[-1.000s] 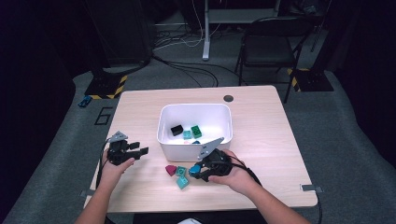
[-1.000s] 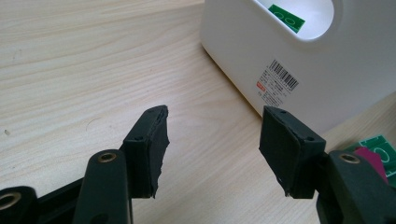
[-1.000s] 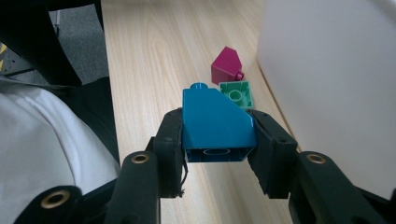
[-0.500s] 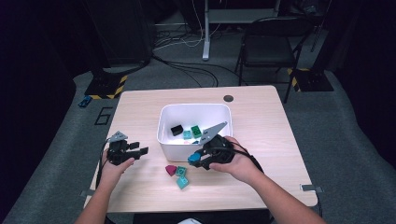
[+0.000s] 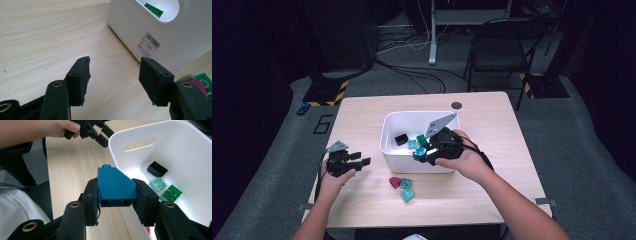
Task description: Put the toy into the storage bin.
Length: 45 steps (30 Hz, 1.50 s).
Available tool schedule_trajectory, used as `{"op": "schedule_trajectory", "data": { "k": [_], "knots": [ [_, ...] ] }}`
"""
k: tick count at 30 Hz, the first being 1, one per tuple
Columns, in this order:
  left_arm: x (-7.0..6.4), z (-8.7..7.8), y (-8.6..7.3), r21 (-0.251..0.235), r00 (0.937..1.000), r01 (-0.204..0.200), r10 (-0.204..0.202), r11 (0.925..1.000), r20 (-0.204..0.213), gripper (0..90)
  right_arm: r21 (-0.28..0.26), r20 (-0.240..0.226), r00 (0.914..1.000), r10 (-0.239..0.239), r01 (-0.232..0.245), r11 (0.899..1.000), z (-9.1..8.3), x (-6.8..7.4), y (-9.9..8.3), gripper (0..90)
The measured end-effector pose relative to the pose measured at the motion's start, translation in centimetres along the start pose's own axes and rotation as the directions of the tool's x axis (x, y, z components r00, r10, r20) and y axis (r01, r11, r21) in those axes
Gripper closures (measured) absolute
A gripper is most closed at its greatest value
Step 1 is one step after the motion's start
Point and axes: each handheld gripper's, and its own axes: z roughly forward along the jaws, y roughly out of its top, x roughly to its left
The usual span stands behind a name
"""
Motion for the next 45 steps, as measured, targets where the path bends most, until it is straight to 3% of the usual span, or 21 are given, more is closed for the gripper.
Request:
{"op": "schedule_trajectory", "data": {
  "k": [14,26,37,45],
  "knots": [
    [0.1,0.0,0.0,-0.003,1.0000,0.002,-0.002,1.0000,0.001,41.6,-0.005,0.048,0.9985,0.026,-0.026,1.000,1.2,-3.0,1.8,58.2],
    [0.1,0.0,0.0,-0.012,1.0000,0.007,-0.006,0.9999,0.002,41.6,-0.014,0.073,0.9968,0.032,-0.031,0.999,4.5,-5.5,3.0,58.2],
    [0.2,0.0,0.0,-0.006,1.0000,0.002,-0.002,1.0000,0.005,41.6,-0.015,0.083,0.9944,0.065,-0.064,0.998,7.3,-7.8,3.3,58.1],
    [0.2,0.0,0.0,-0.002,1.0000,0.002,-0.002,1.0000,0.009,41.6,0.018,0.100,0.9911,0.088,-0.090,0.996,9.1,-8.9,3.0,58.0]
  ]
}}
